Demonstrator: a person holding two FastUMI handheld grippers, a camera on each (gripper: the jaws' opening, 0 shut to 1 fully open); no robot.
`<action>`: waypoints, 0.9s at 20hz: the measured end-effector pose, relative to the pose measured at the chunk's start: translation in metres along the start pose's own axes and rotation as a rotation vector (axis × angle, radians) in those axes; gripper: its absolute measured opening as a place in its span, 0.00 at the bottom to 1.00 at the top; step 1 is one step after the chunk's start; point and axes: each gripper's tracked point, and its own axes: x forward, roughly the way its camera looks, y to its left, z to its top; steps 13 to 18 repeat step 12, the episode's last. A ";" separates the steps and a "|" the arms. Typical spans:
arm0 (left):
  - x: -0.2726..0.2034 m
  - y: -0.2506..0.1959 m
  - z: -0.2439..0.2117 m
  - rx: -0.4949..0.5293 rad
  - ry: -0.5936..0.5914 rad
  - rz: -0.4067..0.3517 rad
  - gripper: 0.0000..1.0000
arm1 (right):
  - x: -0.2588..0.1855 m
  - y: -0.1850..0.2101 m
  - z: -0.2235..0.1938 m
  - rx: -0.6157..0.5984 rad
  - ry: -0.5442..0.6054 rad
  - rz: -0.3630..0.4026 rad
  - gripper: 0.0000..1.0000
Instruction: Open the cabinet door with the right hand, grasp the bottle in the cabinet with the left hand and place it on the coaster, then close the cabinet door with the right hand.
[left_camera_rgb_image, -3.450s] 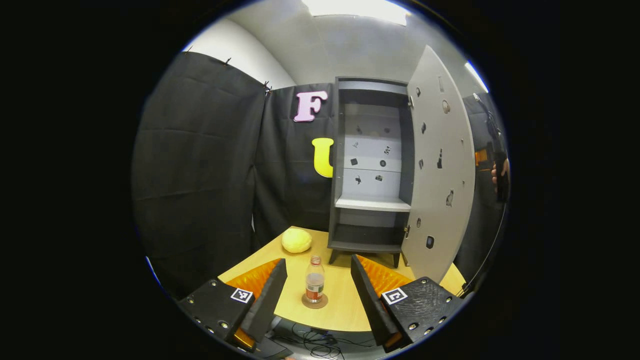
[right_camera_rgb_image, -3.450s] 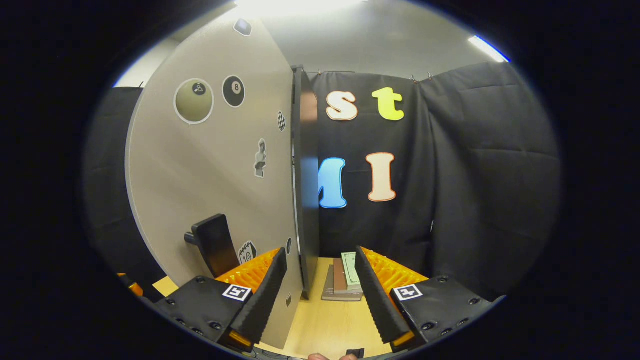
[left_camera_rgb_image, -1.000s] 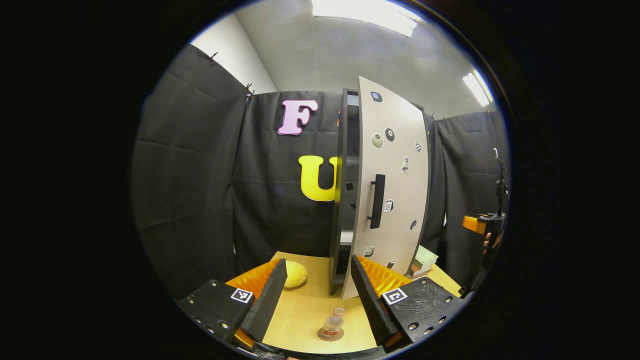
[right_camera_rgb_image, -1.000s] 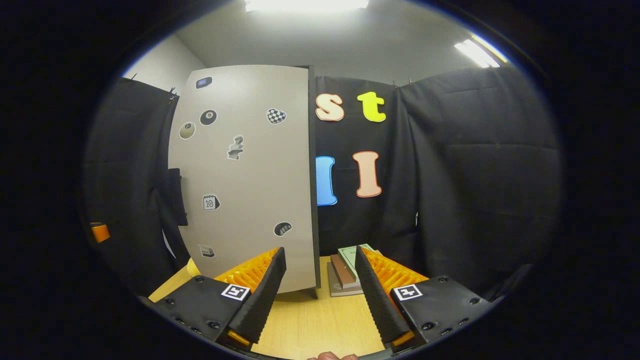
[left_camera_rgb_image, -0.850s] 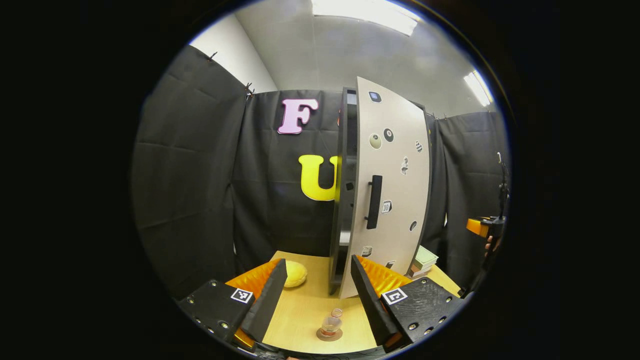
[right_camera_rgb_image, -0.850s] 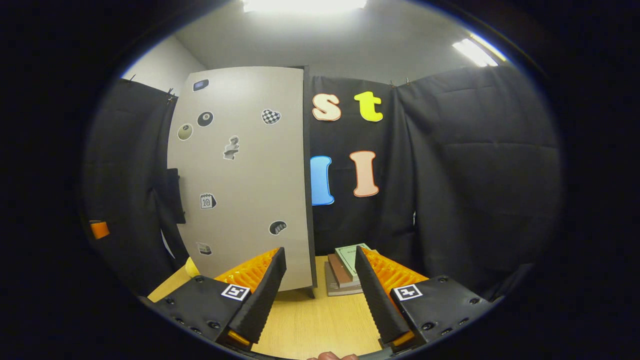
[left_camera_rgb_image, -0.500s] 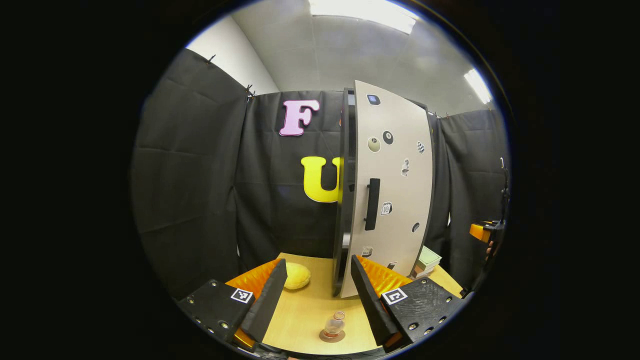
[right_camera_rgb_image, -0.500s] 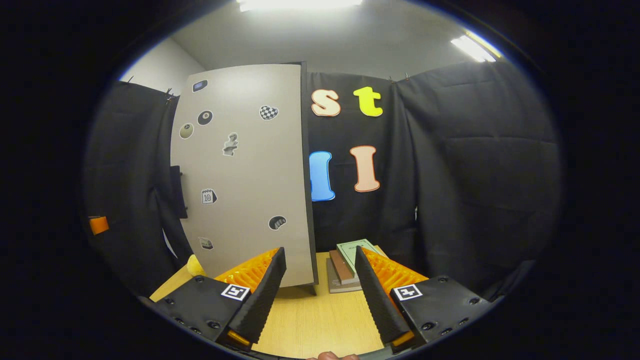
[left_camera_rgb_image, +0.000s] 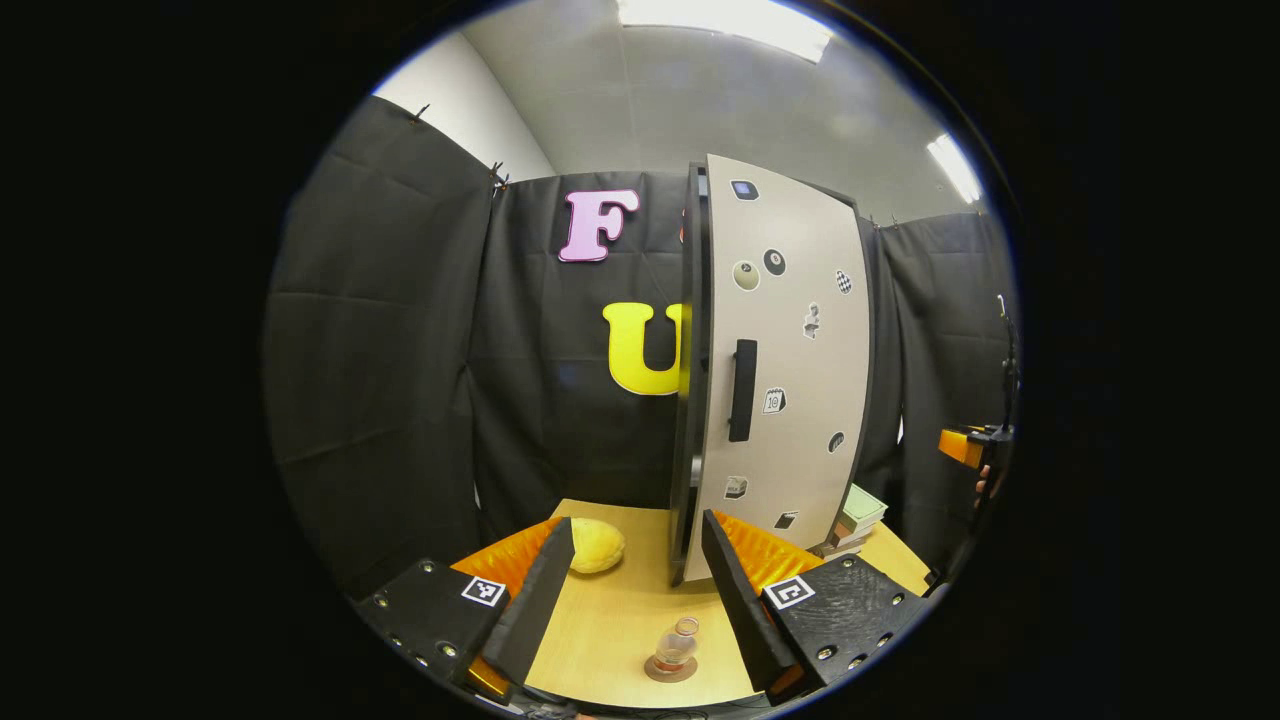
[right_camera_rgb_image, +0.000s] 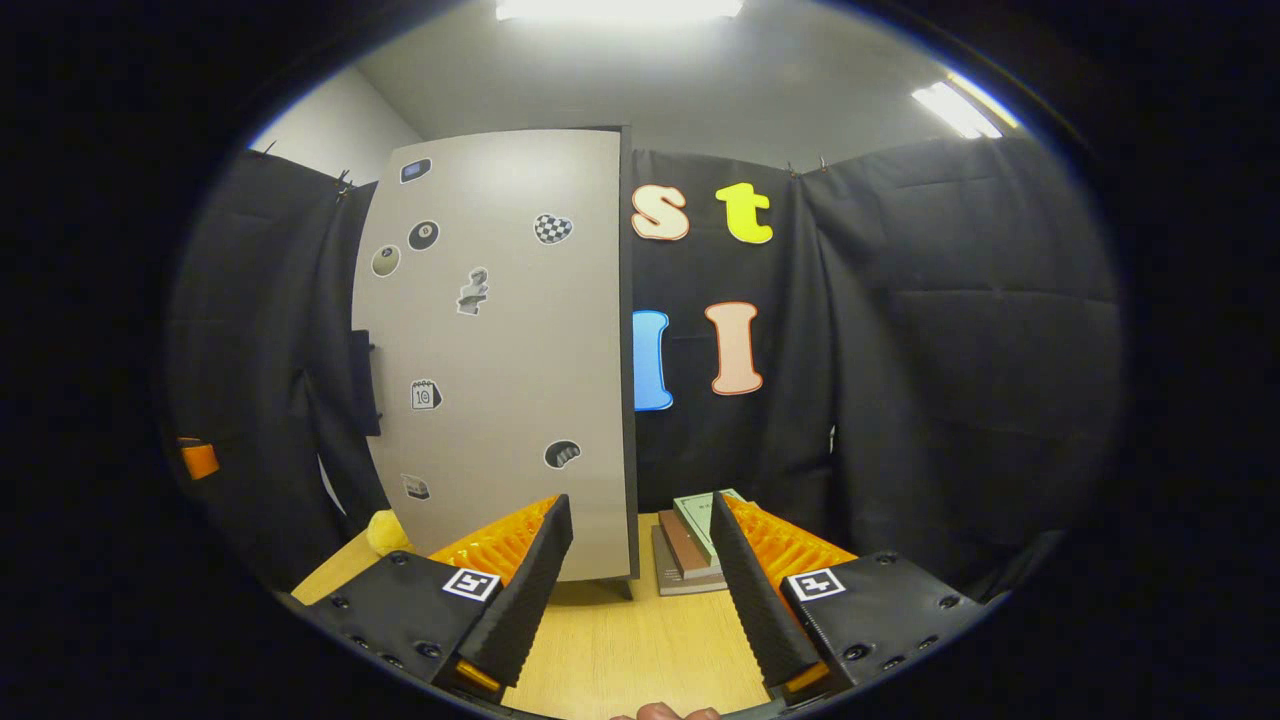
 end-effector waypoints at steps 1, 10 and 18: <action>0.001 0.002 0.000 0.000 -0.002 -0.003 0.75 | 0.003 0.007 -0.001 -0.004 0.001 0.002 0.89; 0.010 0.011 0.003 0.005 -0.011 -0.039 0.75 | 0.005 0.038 0.007 -0.003 -0.028 0.024 0.89; 0.009 0.011 0.003 0.006 -0.011 -0.050 0.75 | 0.005 0.041 0.007 -0.006 -0.028 0.023 0.89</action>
